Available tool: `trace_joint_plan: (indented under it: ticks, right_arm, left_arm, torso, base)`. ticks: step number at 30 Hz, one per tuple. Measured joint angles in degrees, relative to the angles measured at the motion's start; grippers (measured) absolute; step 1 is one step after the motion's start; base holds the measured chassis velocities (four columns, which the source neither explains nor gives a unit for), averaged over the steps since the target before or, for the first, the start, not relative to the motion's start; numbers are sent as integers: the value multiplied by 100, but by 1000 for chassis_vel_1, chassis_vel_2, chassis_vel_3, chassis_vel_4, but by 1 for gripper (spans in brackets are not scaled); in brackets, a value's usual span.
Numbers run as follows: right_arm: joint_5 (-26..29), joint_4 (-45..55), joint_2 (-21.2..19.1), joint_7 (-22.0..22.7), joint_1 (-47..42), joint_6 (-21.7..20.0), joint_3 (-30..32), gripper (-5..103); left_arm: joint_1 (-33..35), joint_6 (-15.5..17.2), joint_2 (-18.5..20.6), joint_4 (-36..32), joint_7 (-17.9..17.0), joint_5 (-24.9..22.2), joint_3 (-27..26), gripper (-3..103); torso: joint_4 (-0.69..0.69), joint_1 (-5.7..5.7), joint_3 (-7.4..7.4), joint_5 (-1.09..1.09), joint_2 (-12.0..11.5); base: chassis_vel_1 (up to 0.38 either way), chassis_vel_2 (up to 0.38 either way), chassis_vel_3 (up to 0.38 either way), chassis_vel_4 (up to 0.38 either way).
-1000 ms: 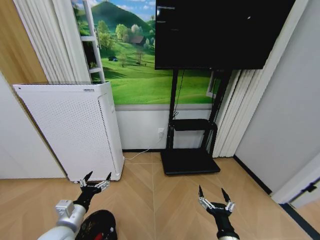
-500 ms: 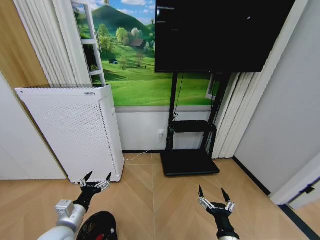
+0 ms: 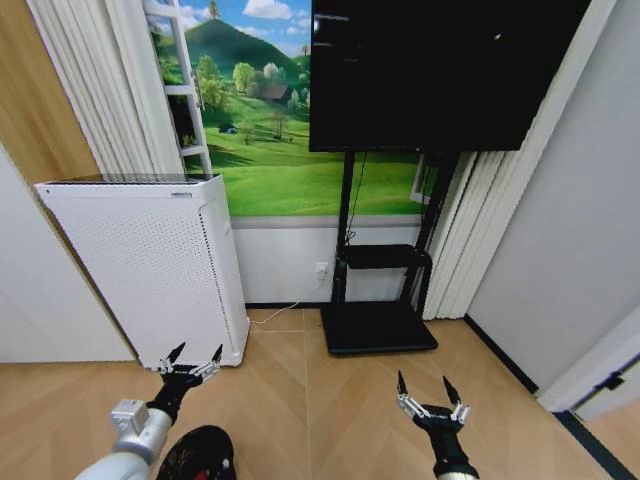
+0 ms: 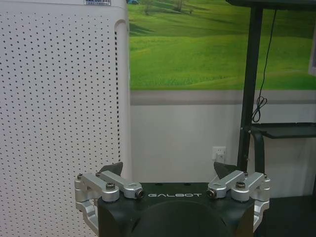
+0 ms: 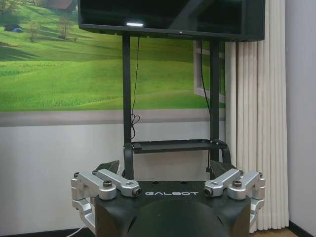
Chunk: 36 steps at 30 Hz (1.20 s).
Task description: Pick up the trash bin and place the garbage on the floor into it.
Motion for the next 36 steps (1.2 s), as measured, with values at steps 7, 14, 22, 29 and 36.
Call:
trace_joint_plan:
  ticks: [7, 14, 22, 29, 36]
  right_arm:
    - [0, 0, 0, 0, 0, 0, 0, 100]
    - [0, 0, 0, 0, 0, 0, 0, 100]
    - [0, 0, 0, 0, 0, 0, 0, 100]
    - [0, 0, 0, 0, -1, 0, 0, 100]
    - [0, 0, 0, 0, 0, 0, 0, 100]
  left_arm:
    - [0, 0, 0, 0, 0, 0, 0, 100]
    - [0, 0, 0, 0, 0, 0, 0, 100]
    - [0, 0, 0, 0, 0, 0, 0, 100]
    - [0, 0, 0, 0, 0, 0, 0, 100]
    - [0, 0, 0, 0, 0, 0, 0, 100]
  torso:
    - [0, 68, 96, 0, 164]
    - [0, 143, 200, 0, 342]
    - [0, 229, 323, 0, 552]
    - [0, 314, 448, 0, 760]
    - [0, 379, 534, 0, 912]
  base:
    - [0, 0, 0, 0]
    - [0, 0, 0, 0]
    - [0, 0, 0, 0]
    - [0, 0, 0, 0]
    - [0, 0, 0, 0]
